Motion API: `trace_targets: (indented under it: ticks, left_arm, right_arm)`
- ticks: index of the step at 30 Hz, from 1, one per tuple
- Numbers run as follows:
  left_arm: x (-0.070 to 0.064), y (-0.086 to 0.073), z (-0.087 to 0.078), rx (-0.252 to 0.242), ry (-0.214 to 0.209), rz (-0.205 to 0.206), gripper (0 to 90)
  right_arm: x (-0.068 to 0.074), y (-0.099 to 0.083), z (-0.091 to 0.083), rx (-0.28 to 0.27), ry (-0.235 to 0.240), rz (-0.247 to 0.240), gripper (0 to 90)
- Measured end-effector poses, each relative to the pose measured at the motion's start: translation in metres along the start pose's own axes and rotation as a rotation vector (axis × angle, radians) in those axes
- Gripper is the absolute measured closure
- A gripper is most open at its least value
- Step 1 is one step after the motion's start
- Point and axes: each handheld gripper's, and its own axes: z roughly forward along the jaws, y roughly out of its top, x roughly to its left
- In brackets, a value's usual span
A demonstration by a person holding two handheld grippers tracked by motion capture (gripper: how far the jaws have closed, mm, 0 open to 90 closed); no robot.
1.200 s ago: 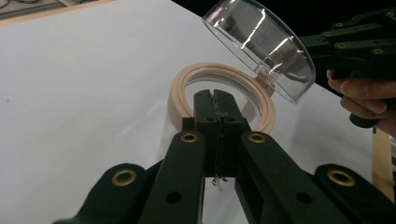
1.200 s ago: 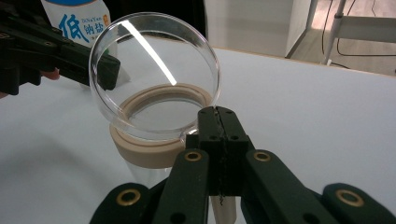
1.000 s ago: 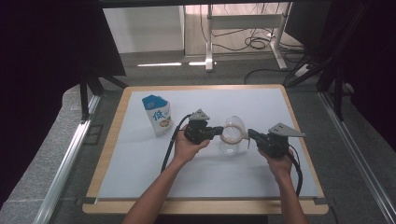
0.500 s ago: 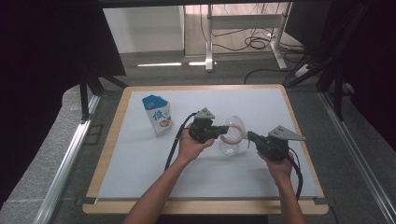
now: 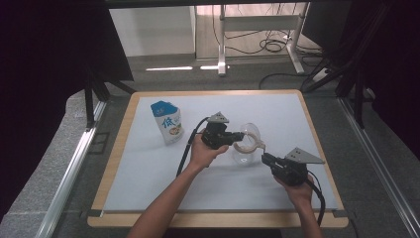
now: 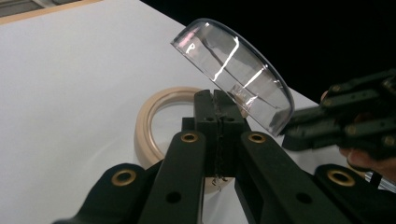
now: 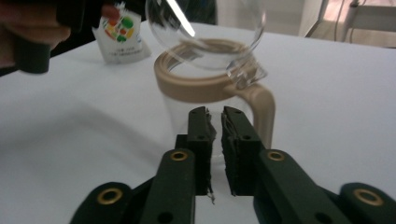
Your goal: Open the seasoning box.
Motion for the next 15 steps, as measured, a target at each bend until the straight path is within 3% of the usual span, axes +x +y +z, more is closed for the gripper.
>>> trace_targets:
  ticks: [7,15]
  left_arm:
    - [-0.003,0.011,0.004,0.007,-0.001,0.019,90.0]
    - [-0.015,0.022,0.013,0.024,-0.011,0.056,90.0]
  right_arm:
    - [0.009,-0.012,0.012,0.064,0.026,-0.038,60.0]
    - [0.014,-0.021,0.014,0.099,0.035,-0.039,56.2]
